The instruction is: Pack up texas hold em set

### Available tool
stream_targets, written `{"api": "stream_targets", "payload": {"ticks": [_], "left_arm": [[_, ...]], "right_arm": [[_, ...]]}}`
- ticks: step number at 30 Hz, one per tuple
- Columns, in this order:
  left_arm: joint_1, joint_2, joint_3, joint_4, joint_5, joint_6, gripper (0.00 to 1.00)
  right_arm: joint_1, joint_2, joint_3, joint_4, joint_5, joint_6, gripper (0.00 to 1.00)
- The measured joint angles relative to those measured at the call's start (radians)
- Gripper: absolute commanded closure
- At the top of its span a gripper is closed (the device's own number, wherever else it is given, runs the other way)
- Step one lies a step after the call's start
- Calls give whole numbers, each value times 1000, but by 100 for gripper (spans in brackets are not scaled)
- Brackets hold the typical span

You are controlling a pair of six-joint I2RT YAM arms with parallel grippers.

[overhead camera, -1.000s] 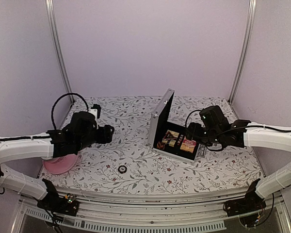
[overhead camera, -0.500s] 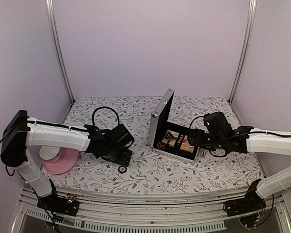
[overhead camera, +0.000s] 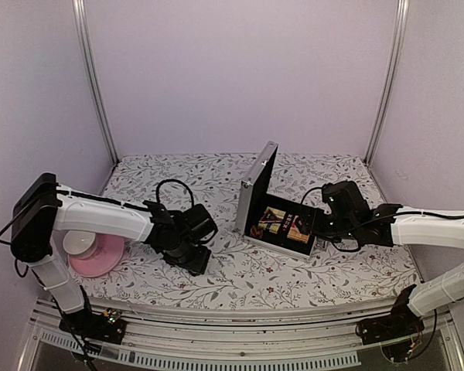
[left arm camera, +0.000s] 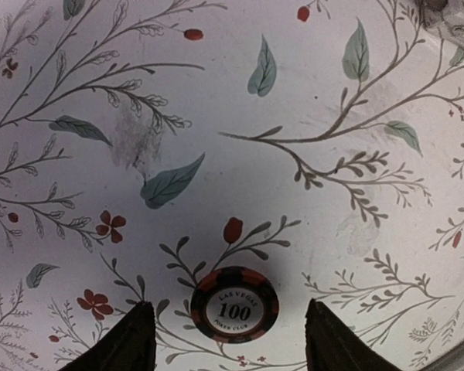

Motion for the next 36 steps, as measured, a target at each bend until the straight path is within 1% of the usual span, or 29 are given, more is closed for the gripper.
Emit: {"api": "stream_targets", "payload": {"ticks": [8, 20, 25, 27, 31, 36], "left_arm": [[0, 42, 4, 0, 14, 13, 45], [0, 61, 4, -1, 29, 22, 50], [-1, 61, 4, -5, 29, 26, 54], [-2, 61, 4, -6, 29, 26, 56], [-2, 61, 4, -11, 29, 27, 65], [-3, 61, 4, -12, 29, 29, 71]], "right_arm": [[0, 24, -3, 17, -19, 6, 26], [-1, 54, -3, 36, -43, 21, 26], [-1, 54, -3, 40, -45, 26, 26], [-1, 55, -3, 40, -45, 28, 26], [-1, 55, -3, 40, -47, 32, 26], [-1, 55, -3, 40, -50, 35, 26]]}}
